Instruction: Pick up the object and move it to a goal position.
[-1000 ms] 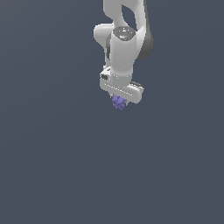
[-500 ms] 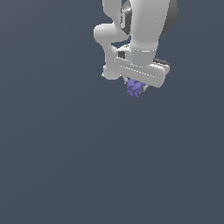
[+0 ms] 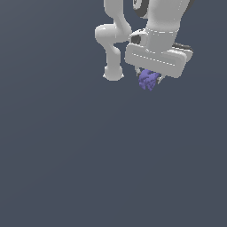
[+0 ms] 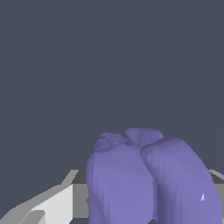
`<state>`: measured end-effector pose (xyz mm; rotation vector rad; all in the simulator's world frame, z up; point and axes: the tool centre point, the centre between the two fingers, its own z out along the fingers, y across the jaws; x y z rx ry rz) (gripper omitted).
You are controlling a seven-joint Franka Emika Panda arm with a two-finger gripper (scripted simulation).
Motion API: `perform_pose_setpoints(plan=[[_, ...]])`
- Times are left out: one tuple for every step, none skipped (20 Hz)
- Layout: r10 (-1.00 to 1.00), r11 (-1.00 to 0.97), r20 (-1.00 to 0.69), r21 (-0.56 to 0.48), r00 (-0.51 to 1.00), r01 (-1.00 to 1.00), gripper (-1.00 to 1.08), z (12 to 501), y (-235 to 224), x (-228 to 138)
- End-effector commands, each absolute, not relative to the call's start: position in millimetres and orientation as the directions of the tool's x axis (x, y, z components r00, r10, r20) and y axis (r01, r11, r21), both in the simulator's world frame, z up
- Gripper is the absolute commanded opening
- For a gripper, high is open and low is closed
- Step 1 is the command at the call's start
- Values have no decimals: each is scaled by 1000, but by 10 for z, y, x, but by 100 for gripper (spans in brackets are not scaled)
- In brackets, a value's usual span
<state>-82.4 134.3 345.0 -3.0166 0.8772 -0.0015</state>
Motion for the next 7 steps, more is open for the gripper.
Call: perform_pose_setpoints(plan=[[-537,-844,0,0,844,-537,-100,3502,1380,-815],[-537,-844,0,0,844,-537,-100,3511,1387,-812],[-537,-844,0,0,844,-537,-100,3515,1390,-810],[-537,-844,0,0,844,-537,-100,3515,1390,-808],[-537,-844,0,0,844,-537,-100,3509,1386,-806],[-537,-844,0,0,844,-537,-100,3502,1381,-805],[-537,-844,0,0,844,-537,-100,3500,1380,-805]])
